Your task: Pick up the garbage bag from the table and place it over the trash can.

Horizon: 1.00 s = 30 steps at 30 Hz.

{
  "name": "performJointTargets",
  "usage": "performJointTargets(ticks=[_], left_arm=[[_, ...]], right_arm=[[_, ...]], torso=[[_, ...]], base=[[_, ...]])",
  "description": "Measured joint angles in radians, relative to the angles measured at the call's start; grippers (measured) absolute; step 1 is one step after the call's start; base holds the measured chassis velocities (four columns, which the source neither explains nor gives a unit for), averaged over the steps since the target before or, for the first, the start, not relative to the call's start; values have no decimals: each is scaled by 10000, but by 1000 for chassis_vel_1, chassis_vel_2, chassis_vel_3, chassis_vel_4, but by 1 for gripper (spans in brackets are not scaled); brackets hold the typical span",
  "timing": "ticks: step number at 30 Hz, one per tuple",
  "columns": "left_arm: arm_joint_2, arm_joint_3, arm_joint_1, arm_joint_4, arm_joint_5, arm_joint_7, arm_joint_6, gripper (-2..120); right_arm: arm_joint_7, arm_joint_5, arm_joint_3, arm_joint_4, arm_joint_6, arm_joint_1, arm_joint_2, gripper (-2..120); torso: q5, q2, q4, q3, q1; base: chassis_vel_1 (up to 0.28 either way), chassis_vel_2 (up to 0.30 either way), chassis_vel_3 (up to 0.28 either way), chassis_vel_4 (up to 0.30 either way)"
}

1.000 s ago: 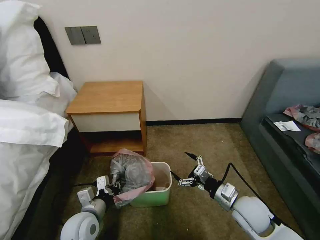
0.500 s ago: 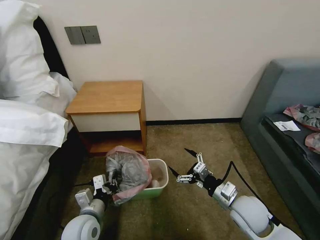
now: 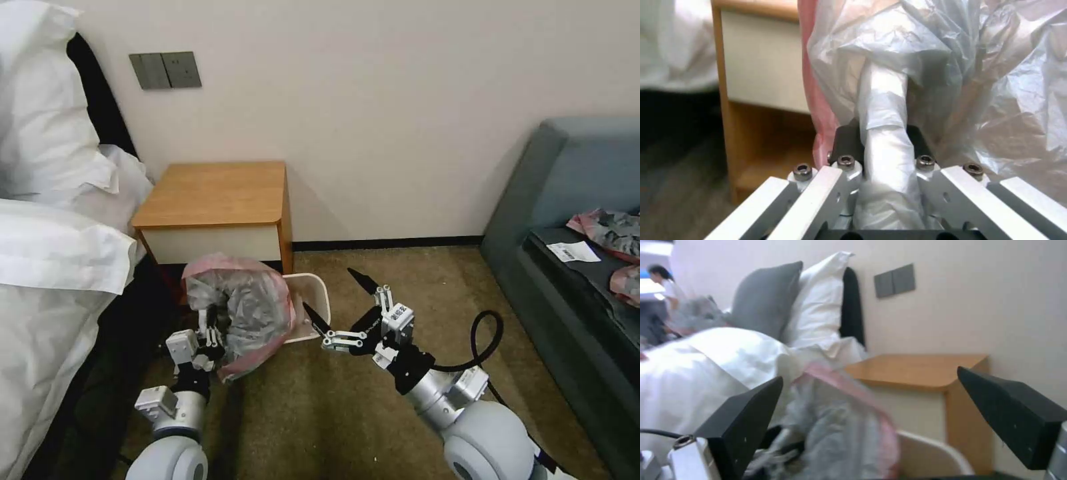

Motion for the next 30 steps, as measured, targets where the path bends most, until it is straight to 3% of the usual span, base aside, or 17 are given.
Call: performJointTargets(ticks=[6,10,30], left_arm=[[-184,32,141,25,774,59,-558,9],[-268,106,221,38,945,82,-813,9],[-452,506,809,-699,1229,257,-1046,9]], right_arm=[[402,1749,-792,454,-1305,372,-135,100],[643,2168,-1090,308,-1695,539,-163,100],[1219,3999,-1640,-1987,-2190,2235,285,100]], torso=[[0,0,1,0,0],[-1,0,1,0,0],[0,0,0,0,0]], base=[[0,0,0,0],[0,0,0,0],[0,0,0,0]])
